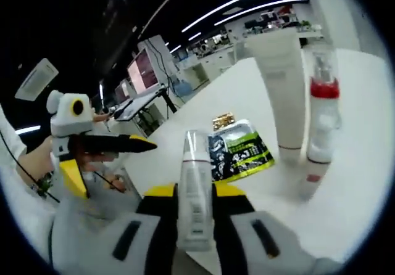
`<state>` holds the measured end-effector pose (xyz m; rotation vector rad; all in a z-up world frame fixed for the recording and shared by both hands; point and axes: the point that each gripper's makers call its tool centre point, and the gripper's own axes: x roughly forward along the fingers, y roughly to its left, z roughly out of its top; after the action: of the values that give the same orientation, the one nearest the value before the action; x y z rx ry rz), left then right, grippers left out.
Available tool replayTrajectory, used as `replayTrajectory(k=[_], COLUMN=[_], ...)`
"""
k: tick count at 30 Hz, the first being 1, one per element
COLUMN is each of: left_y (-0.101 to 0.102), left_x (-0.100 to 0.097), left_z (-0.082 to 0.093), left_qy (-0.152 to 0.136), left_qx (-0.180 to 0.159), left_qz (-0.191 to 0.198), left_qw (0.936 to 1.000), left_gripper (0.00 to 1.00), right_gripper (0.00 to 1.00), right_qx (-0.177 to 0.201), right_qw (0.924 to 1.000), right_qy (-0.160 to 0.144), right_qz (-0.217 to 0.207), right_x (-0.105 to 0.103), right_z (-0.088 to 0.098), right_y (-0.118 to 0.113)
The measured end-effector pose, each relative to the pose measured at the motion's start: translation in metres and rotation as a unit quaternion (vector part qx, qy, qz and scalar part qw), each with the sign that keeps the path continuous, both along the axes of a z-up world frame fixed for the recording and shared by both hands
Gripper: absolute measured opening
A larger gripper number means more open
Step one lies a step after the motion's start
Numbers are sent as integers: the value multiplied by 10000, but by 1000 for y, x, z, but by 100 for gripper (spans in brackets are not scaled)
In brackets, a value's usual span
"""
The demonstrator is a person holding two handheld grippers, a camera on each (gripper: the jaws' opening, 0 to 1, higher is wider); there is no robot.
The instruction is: Arrange the skincare products in the storage area until every visible bottle or jar stands upright without overlapping.
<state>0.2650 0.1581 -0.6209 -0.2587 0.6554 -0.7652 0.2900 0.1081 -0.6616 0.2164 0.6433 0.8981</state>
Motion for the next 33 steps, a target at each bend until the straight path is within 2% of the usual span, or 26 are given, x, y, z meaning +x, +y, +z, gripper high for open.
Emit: replayTrajectory(k=[3,8,11,14,16,18,22,25,28,33], left_y=[-8,-17,-25,-34,-36,-38,-41,-43,-45,-50], left_x=[-1,-3,-4,-3,-2,-1,-2,-2,-3,-5], left_z=[7,11,19,33,40,46,55,59,62,75], left_qy=[70,164,221,330,382,420,462,463,473,502], left_qx=[-323,-560,-872,-1492,-1795,-2034,-2305,-2343,-2412,-2833], left_qz=[60,-1,-1,58,121,156,131,95,44,-45], left_qw=[9994,9983,9959,9882,9829,9781,9719,9710,9693,9577], left_gripper=[87,81,79,76,74,71,62,59,55,45], right_gripper=[20,20,20,20,20,20,20,20,20,20], right_qx=[316,600,975,1348,1624,1704,2007,2216,2526,2771], right_qw=[9995,9981,9951,9906,9864,9849,9789,9743,9664,9591], right_qy=[60,63,106,144,162,112,78,88,129,153], right_qz=[-39,81,134,167,218,274,373,400,455,549], right_x=[-3,-12,-18,-22,-25,-27,-33,-36,-40,-45], right_z=[8,18,29,41,52,58,73,81,91,100], right_y=[-1,0,2,4,6,5,7,6,6,6])
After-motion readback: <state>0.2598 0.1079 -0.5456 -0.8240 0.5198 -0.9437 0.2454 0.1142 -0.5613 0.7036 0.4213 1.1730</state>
